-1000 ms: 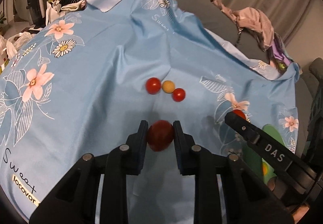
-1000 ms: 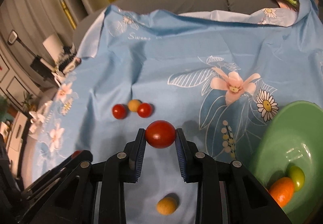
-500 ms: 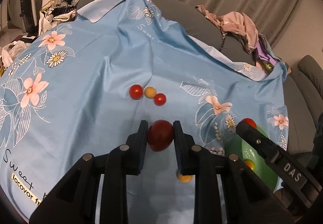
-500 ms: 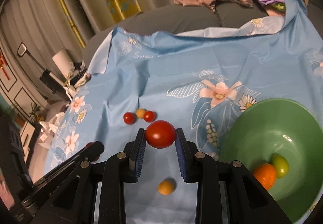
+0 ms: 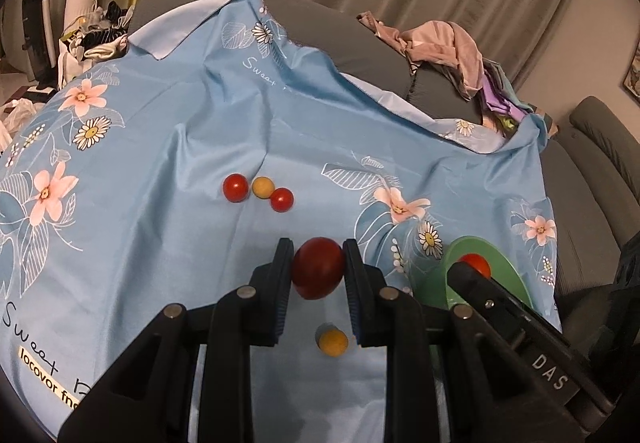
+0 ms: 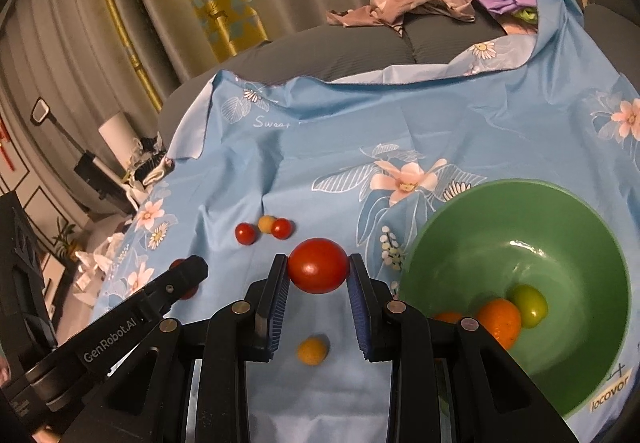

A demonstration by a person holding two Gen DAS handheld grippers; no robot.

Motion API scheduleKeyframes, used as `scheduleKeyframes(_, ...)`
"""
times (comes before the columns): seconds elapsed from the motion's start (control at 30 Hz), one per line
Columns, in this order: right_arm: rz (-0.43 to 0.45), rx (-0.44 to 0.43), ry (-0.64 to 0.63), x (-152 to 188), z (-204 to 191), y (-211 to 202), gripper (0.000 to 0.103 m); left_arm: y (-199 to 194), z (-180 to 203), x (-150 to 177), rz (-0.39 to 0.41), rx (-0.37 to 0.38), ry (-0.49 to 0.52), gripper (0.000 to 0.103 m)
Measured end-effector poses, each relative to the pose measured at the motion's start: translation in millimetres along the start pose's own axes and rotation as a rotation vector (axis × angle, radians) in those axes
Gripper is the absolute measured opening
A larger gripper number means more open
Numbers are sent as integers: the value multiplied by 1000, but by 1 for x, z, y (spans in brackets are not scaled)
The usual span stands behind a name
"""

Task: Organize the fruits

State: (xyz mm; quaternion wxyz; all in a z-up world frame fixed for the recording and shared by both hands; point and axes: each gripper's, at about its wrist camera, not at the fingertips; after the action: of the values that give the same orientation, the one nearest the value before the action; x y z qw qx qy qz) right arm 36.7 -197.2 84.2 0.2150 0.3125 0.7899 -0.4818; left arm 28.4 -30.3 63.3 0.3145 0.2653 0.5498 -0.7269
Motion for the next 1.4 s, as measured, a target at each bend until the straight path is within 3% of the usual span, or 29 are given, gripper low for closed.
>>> scheduleKeyframes(0.5, 77, -31, 79, -14, 32, -29, 31, -1, 55, -3, 13, 25, 161, 25)
scheduleKeyframes(0.73, 126, -31, 144, -25, 57, -44, 31, 0, 97, -13, 25, 63, 312, 25)
scheduleKeyframes(0.97, 148, 4, 205, -28, 79, -52, 31, 5, 124, -23, 27, 113, 378, 25)
scheduleKeyframes(1.17, 177, 44, 240, -29, 91, -60, 31, 18, 137, -13, 18, 177, 393, 25)
scheduleKeyframes(1.4, 188, 77, 254, -29, 98, -64, 31, 27, 144, -13, -4, 188, 401, 25)
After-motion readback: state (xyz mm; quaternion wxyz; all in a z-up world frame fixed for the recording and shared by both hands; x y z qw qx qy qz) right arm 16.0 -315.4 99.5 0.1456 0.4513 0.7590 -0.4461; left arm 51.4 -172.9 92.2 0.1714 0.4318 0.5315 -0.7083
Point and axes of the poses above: each gripper's, at about its wrist camera, not at the fingertips, and y roughly the way its jaws point, z to its right, x to its underside, and after that the axes turned 10 degrees about y, right-handed
